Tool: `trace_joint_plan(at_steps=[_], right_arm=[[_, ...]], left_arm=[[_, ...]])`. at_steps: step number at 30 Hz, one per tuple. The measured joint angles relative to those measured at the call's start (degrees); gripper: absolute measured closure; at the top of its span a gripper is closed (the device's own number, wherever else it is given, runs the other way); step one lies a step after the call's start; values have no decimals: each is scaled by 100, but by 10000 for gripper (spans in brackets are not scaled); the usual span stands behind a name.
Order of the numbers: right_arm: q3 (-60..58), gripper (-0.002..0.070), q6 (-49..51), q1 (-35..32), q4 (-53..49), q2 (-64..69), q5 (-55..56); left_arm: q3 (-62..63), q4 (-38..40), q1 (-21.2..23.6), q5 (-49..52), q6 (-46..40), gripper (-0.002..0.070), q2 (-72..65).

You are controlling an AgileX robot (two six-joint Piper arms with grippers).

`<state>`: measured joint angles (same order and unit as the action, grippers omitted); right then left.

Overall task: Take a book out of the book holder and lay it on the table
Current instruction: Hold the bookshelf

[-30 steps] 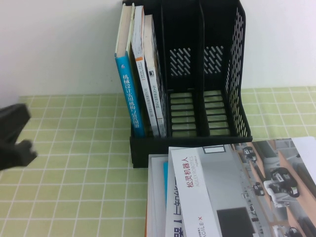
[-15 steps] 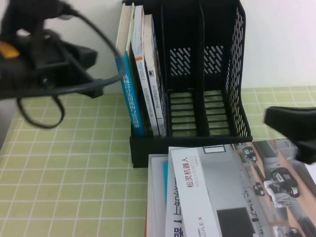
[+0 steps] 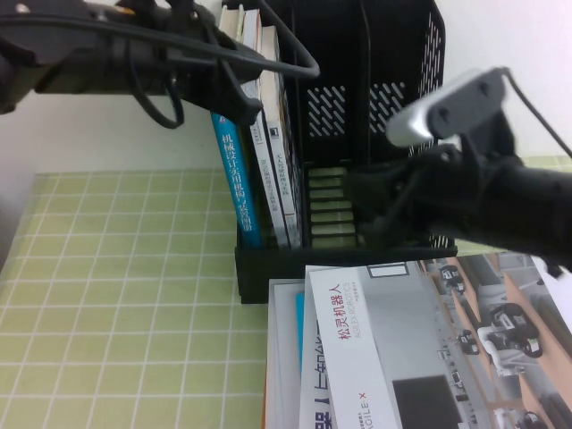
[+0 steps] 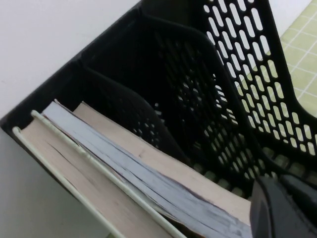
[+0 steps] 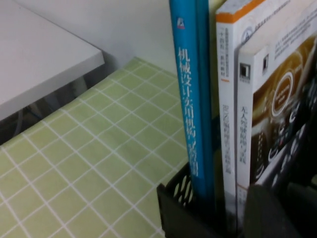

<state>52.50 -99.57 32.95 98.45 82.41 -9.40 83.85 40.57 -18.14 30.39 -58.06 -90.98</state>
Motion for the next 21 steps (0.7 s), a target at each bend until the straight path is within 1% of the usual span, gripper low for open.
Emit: trace_joint_plan(at_steps=[2,7,9,12,21], right_arm=[[302,548,-13,0,4,307,-1],[1077,398,-25,0,18,1021,-1],[1380,360,-25,0,18,1259,-1],[1771,341,-25,0,28,1626,-1],[2425,332,-25,0,28,2390,-1]], left_arm=[[60,-103,0,18,44,678,-163],[101,-592,9,24,450,678,-312],[114,-690,9,34,546,678,-312],[114,-838,9,34,758,678,-312],[114,-939,41,46,900,678,-312]])
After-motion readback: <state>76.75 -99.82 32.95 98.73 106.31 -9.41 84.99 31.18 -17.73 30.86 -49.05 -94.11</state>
